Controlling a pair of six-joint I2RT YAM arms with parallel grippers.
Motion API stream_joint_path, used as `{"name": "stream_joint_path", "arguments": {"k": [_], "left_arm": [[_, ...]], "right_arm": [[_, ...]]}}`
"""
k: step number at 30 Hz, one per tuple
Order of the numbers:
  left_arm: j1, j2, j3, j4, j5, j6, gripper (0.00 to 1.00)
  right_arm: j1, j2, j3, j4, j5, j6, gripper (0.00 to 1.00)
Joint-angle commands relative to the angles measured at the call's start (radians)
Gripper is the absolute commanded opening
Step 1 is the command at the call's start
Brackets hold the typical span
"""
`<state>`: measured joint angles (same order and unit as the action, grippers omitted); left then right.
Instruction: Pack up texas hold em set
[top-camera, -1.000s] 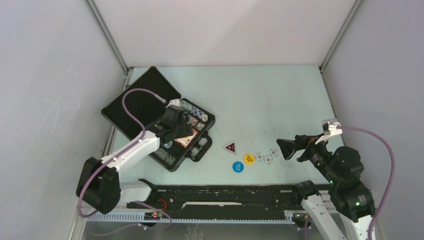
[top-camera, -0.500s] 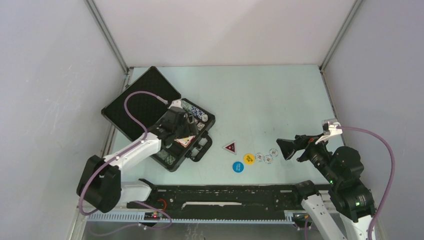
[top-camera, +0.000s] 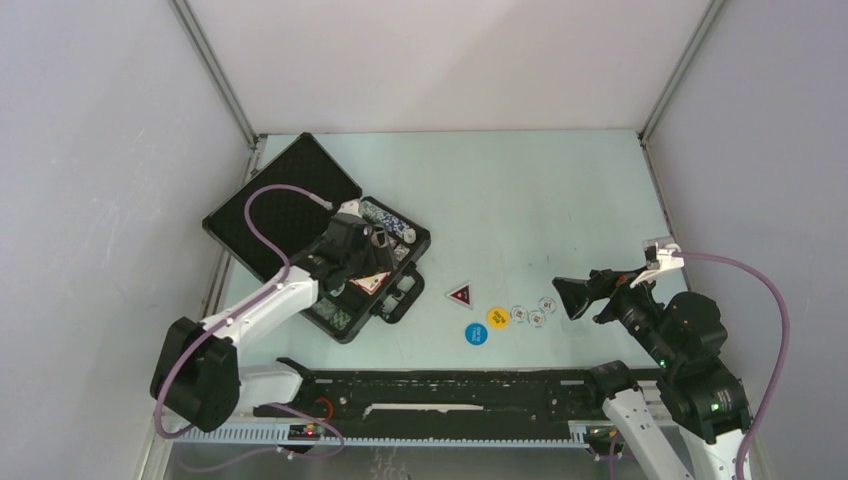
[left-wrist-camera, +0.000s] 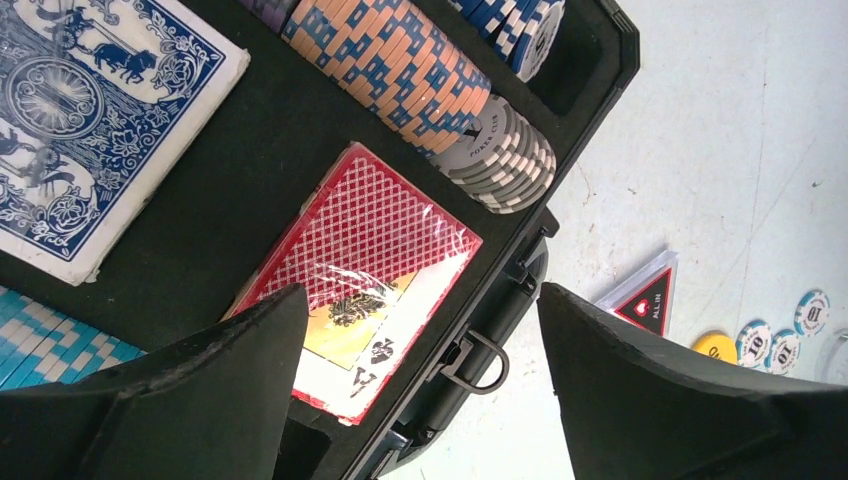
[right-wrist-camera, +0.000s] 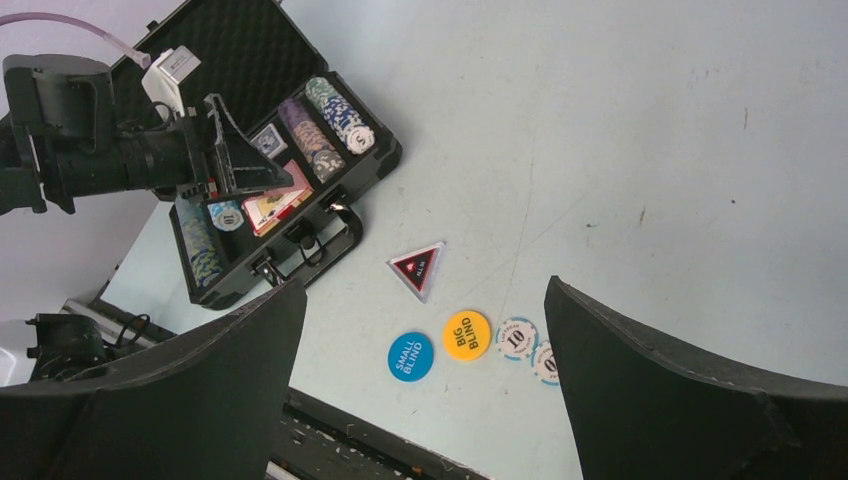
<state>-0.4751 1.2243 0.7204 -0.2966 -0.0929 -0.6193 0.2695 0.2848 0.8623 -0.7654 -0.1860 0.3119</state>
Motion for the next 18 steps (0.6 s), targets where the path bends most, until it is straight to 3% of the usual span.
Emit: {"name": "stream_joint_path", "arguments": {"k": [1, 4, 9, 18], "left_arm": [[0.002, -0.006, 0.047, -0.041, 0.013, 0.026, 0.91], [0.003, 0.049, 0.022, 0.027, 0.075, 0.019, 0.92], [0.003, 0.149, 0.009, 0.074, 0.063, -0.004, 0.93], [0.013, 0.147, 0.008, 0.064, 0.06, -0.035, 0.94]], "right_arm": [[0.004, 0.014, -0.005, 0.032, -0.004, -0.005, 1.0], [0.004, 0.012, -0.005, 0.031, -0.006, -0.007, 1.0], [0.004, 0.008, -0.005, 0.03, -0.001, -0.007, 1.0], [0.005, -0.004, -0.005, 0.027, 0.003, -0.005, 1.0]]}}
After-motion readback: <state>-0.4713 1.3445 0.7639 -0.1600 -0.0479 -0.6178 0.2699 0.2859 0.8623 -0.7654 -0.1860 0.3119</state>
